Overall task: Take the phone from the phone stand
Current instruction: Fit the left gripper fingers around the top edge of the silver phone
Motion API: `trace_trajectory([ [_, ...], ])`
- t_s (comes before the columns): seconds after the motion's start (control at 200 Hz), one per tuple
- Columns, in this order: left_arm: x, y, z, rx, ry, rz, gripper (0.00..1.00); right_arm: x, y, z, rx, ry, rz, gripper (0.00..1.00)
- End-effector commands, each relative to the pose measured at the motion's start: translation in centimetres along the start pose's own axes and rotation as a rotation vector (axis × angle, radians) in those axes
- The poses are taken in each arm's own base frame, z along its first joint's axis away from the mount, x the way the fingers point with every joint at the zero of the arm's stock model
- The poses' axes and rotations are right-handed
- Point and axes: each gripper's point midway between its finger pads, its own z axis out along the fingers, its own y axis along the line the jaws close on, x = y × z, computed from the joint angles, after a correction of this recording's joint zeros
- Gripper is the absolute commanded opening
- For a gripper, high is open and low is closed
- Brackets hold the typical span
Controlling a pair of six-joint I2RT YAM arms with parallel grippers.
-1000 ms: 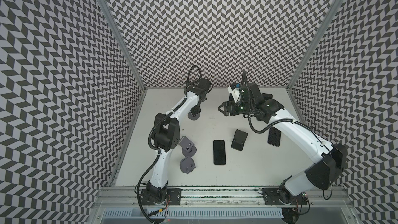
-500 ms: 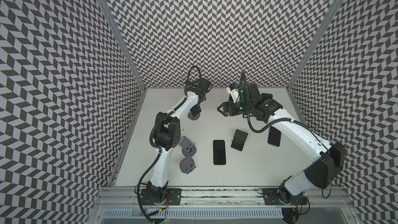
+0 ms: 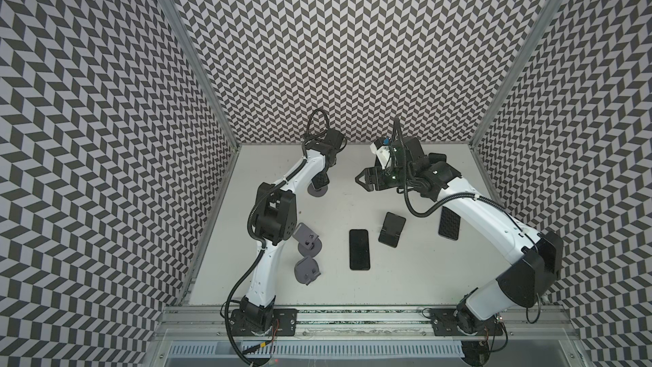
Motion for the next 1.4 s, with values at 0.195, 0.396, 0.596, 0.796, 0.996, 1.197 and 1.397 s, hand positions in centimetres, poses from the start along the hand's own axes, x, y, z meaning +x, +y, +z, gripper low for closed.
trace_trajectory([
  [0.195,-0.4,0.6,0.0,-0.026,-0.015,-0.032,0.80,-0.8,0.7,0.3,-0.023,-0.031,-0.032,0.79],
  [0.396,-0.2,0.6,-0.1,-0.018,-0.008,-0.046,0.75,-0.7,0.6,0.3,-0.023,-0.029,-0.031,0.79],
  [0.596,-0.2,0.7,-0.2,-0.014,-0.005,-0.054,0.72,-0.7,0.6,0.4,-0.025,-0.028,-0.031,0.79],
  [0.796,-0.6,0.9,-0.5,-0.014,-0.013,-0.073,0.71,-0.6,0.6,0.4,-0.021,-0.025,-0.029,0.79],
  [0.996,-1.2,1.2,-0.9,-0.013,-0.031,-0.087,0.70,-0.7,0.6,0.4,-0.020,-0.027,-0.031,0.79],
  [1.197,-1.7,1.0,-1.2,-0.008,-0.048,-0.079,0.70,-0.7,0.5,0.5,-0.019,-0.025,-0.030,0.79],
  [1.397,-2.3,1.3,-1.6,-0.012,-0.067,-0.076,0.70,-0.6,0.6,0.5,-0.021,-0.025,-0.030,0.79],
])
